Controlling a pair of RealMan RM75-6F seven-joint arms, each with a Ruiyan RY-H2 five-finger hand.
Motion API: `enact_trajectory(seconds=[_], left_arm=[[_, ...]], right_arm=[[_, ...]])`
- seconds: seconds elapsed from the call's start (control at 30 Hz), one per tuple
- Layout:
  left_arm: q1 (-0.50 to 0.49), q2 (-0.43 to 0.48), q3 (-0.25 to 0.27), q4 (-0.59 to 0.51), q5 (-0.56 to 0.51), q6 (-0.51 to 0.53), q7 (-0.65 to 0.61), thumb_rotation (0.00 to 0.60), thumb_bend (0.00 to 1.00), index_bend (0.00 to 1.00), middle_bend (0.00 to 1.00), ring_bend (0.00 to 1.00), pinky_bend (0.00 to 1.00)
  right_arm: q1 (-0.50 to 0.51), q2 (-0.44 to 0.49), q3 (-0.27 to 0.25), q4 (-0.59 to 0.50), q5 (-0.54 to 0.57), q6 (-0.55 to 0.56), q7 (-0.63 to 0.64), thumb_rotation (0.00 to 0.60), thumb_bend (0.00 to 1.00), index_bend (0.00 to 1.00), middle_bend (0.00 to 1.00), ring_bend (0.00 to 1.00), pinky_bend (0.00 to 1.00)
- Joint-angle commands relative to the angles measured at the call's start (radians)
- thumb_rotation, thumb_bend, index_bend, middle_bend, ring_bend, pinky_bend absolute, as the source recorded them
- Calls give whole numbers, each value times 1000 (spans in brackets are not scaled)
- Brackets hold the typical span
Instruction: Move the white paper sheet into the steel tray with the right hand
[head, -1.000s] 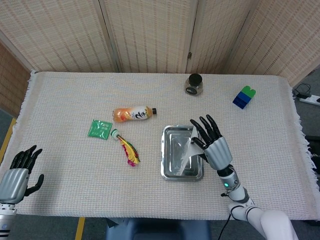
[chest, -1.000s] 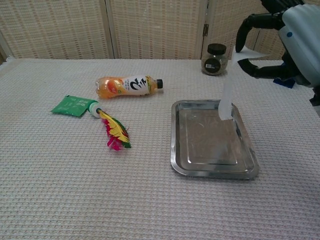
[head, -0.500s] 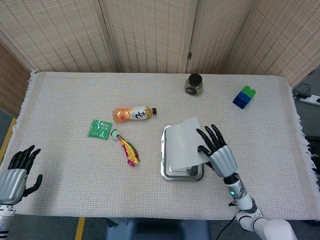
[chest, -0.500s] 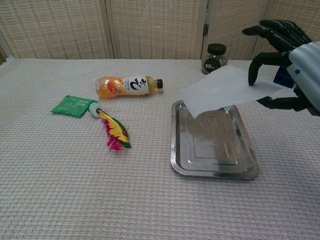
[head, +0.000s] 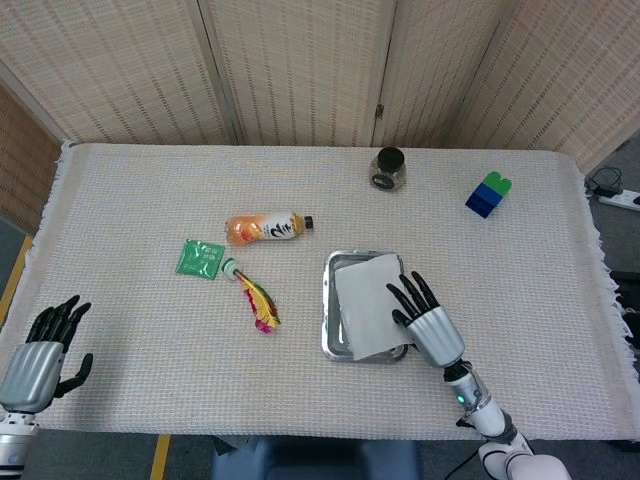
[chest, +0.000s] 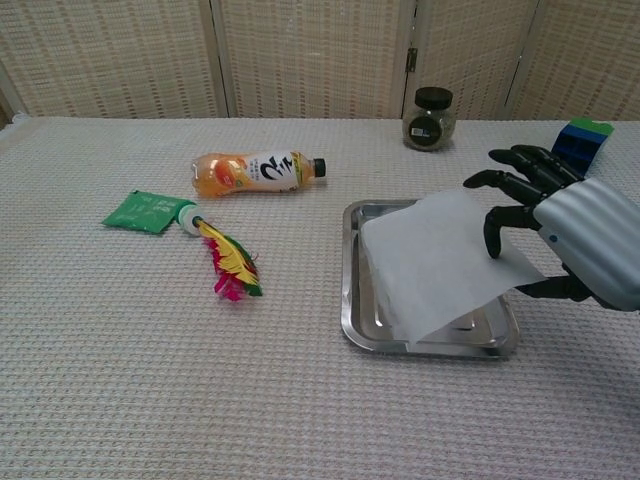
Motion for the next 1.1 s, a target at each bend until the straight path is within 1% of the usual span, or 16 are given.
enact_trajectory(seconds=[0.03, 0.23, 0.5, 0.77, 0.9, 1.0, 1.1], left_arm=[[3, 3, -1, -2, 0, 4, -3, 600, 548, 30, 34, 0, 0], [3, 6, -1, -3, 5, 7, -8, 600, 548, 45, 34, 0, 0], [2, 6, -2, 0, 0, 1, -10, 600, 548, 53, 34, 0, 0], [4, 11, -4, -1, 3, 7, -22, 600, 548, 54, 34, 0, 0], [5, 11, -4, -1, 5, 9, -21, 600, 547, 54, 34, 0, 0], [6, 12, -4, -2, 6, 12, -19, 600, 548, 54, 34, 0, 0], [7, 12, -7, -2, -2, 11, -17, 600, 548, 83, 35, 0, 0]], right_arm=[[-15, 3, -15, -1, -7, -5, -24, 600, 492, 786, 227, 42, 0], [-38, 29, -28, -39, 0, -66, -89, 600, 491, 790, 230, 44, 0], [-45, 36, -35, -105, 2, -100, -155, 600, 493, 790, 232, 45, 0], [-29, 28, -9, -165, 14, -87, -187, 600, 491, 790, 233, 46, 0], [-17, 31, -5, -181, 17, -108, -207, 600, 492, 790, 232, 45, 0], [-11, 37, -9, -185, 13, -125, -227, 600, 492, 738, 218, 43, 0], [-10, 46, -10, -205, 16, -150, -254, 600, 492, 619, 182, 31, 0]])
